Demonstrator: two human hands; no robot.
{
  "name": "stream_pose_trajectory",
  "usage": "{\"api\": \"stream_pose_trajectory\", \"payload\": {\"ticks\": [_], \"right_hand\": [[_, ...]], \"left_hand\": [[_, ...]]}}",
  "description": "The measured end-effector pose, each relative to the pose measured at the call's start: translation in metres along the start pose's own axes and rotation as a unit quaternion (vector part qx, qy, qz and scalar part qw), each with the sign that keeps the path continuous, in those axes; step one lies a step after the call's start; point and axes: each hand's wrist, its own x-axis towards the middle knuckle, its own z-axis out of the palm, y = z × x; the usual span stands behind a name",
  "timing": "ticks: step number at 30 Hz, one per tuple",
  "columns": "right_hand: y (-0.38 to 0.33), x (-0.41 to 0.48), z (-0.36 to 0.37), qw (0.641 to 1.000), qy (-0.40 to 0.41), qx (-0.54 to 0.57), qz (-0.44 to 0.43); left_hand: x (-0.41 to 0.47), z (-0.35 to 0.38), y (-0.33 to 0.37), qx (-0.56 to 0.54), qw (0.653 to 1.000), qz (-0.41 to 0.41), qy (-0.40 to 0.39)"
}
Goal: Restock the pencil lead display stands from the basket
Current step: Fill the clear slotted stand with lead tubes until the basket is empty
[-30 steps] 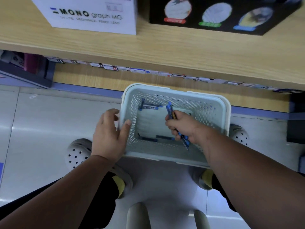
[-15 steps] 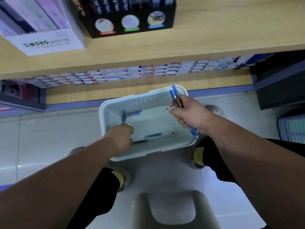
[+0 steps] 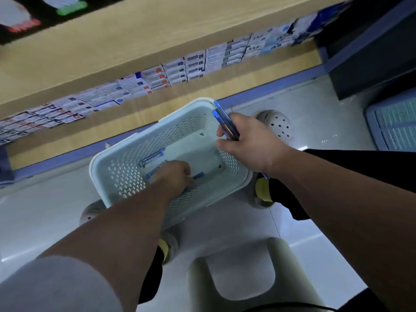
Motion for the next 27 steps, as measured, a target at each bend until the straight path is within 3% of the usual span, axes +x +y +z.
{"api": "stream_pose_trajectory", "payload": {"ticks": [4,10,14,18,27], "right_hand": [[-0.001,0.002,0.002,1.000,-0.002,0.018,-0.007],[-0.001,0.003,-0.002,0.999,-0.009,0.042,-0.004],[0.001,0.004,-0.002,0.996,-0.006,0.089,0.009],[0.003,0.003,-0.001,0.994,-0.002,0.108,0.016],[0.005,0.005,-0.002,0.987,0.003,0.161,0.026]], "left_hand": [[0.008,0.010,0.010,0.082,0.996,0.039,0.002],[0.001,-0.001,-0.002,0.033,0.999,0.037,0.009],[-0.004,-0.013,-0.025,-0.034,0.998,0.036,-0.042],[-0.007,-0.003,-0.042,0.022,0.994,0.029,-0.107],[-0.008,0.005,-0.035,0.112,0.989,0.072,-0.061]]}}
